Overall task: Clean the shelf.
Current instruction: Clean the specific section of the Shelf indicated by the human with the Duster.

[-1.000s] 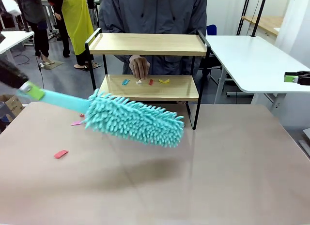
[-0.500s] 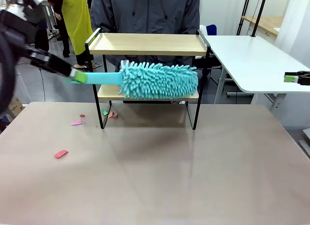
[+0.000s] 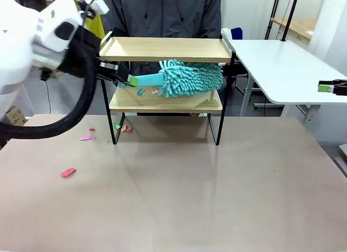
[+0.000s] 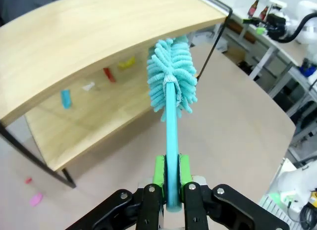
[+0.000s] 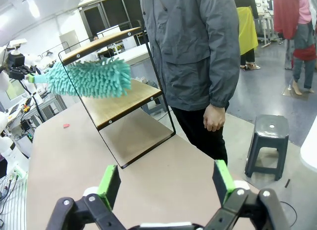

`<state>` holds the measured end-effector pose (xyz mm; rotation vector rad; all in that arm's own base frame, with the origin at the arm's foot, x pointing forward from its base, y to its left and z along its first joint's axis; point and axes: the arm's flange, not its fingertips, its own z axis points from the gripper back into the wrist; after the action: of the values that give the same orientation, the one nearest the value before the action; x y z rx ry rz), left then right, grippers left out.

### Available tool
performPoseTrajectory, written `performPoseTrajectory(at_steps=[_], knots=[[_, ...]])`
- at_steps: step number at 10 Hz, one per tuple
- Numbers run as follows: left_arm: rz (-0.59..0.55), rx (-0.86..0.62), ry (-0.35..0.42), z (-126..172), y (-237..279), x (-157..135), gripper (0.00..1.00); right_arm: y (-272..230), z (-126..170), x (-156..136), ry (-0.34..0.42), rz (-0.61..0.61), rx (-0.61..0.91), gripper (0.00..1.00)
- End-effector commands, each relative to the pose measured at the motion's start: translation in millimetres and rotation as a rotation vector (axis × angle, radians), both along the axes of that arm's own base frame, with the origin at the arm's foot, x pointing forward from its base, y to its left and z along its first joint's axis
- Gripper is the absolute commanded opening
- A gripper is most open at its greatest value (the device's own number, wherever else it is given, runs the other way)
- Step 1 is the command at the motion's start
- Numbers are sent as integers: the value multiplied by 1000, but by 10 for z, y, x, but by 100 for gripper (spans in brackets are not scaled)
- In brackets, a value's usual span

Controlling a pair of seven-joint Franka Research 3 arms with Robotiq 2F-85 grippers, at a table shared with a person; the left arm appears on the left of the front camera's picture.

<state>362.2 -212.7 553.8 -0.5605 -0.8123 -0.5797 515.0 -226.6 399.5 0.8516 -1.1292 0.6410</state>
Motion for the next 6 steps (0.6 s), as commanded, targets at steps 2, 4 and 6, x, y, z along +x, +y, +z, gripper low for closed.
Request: performPoseTrajectory(at_steps=[2, 4, 6], knots=[[0, 0, 0, 0, 0, 0, 14, 30, 25, -3, -3, -3, -4, 100], [0, 0, 0, 0, 0, 0, 14, 30, 25, -3, -3, -3, -4, 100], [68, 3, 12, -89, -313, 43, 14, 30, 25, -3, -3, -3, -4, 100]])
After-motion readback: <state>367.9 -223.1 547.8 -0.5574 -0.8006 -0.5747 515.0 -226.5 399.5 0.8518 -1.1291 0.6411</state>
